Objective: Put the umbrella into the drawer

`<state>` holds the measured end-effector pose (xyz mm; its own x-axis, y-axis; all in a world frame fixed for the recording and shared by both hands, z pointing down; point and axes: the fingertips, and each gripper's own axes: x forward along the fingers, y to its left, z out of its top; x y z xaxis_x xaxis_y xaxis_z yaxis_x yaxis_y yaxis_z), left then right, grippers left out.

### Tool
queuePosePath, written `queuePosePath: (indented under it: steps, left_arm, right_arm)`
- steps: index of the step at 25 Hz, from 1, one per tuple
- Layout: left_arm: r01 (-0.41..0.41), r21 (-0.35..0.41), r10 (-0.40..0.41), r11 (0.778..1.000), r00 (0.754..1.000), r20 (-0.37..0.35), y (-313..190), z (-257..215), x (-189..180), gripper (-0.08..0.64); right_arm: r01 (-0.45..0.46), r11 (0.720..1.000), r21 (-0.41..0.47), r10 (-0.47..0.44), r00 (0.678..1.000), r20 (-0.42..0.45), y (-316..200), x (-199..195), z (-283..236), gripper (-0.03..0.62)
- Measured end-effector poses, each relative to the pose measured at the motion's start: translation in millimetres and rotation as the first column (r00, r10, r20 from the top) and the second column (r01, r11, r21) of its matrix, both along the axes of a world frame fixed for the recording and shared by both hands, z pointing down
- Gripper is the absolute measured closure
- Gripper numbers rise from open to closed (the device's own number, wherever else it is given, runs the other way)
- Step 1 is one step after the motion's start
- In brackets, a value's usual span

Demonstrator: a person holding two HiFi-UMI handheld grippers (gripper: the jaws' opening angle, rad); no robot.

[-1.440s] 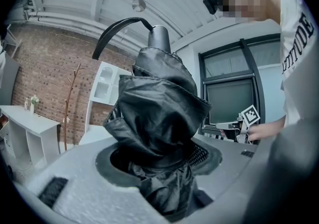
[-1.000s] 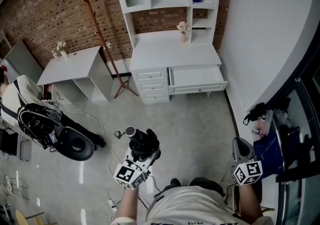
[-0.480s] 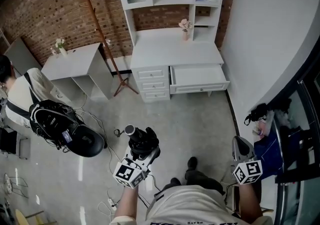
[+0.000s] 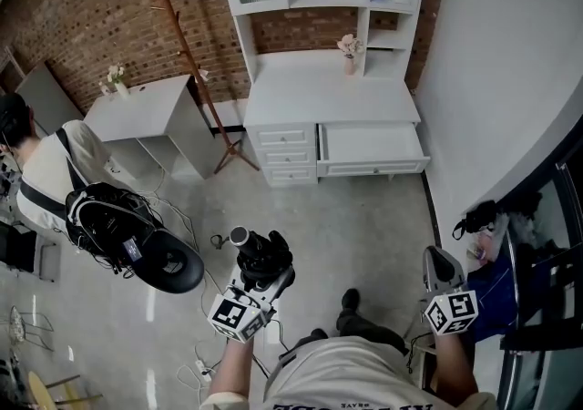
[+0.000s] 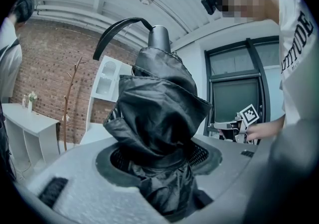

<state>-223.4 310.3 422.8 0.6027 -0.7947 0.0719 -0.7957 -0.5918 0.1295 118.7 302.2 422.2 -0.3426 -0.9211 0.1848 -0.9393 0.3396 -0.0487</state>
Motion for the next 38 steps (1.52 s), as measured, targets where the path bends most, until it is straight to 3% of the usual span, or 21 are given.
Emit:
queuePosePath:
  steps: [21, 38]
  left_arm:
    - [0.119, -0.015, -0.119, 0.993, 0.993, 0.019, -103.8, -5.6, 45.4, 0.301]
    - [0.161, -0.036, -0.16, 0.986, 0.987, 0.009, -150.0, 0.0, 74.7, 0.301]
  right_arm:
    - [0.138, 0.99, -0.014, -0.138, 0.99, 0.031, -152.4, 33.8, 4.5, 0.558]
    - [0.174, 0.984, -0.032, -0.173, 0.984, 0.052, -208.0, 62.0, 19.3, 0.558]
